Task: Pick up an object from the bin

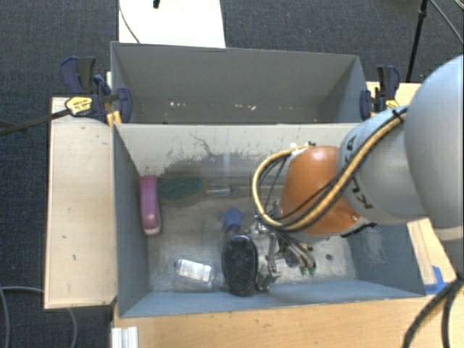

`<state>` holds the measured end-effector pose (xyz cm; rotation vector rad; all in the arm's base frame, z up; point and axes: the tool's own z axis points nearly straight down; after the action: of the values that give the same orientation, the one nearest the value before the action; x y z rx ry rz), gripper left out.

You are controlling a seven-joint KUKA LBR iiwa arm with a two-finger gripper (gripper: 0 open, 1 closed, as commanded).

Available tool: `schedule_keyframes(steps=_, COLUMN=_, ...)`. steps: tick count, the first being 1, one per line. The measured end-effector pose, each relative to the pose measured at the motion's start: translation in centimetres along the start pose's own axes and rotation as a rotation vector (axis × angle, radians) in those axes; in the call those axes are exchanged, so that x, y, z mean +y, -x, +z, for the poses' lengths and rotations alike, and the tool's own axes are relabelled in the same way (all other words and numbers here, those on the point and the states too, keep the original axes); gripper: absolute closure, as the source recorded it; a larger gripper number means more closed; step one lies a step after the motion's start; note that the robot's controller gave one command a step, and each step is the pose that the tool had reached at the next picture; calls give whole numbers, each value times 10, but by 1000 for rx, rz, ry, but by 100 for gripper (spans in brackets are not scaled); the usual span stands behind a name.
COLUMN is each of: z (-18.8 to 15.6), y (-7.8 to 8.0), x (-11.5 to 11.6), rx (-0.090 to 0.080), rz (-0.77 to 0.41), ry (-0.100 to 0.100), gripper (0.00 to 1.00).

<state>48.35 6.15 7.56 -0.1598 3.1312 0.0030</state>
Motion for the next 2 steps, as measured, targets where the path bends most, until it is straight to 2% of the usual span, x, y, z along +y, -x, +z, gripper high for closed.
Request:
schedule_keyframes(steps=1, z=1, y=9, x=44, rx=-2, rz=-159, ry=1, gripper=0)
schedule_keyframes(steps=2, z=0, y=9, x=43, rx=-4, rz=-160, ry=-1, gripper=100)
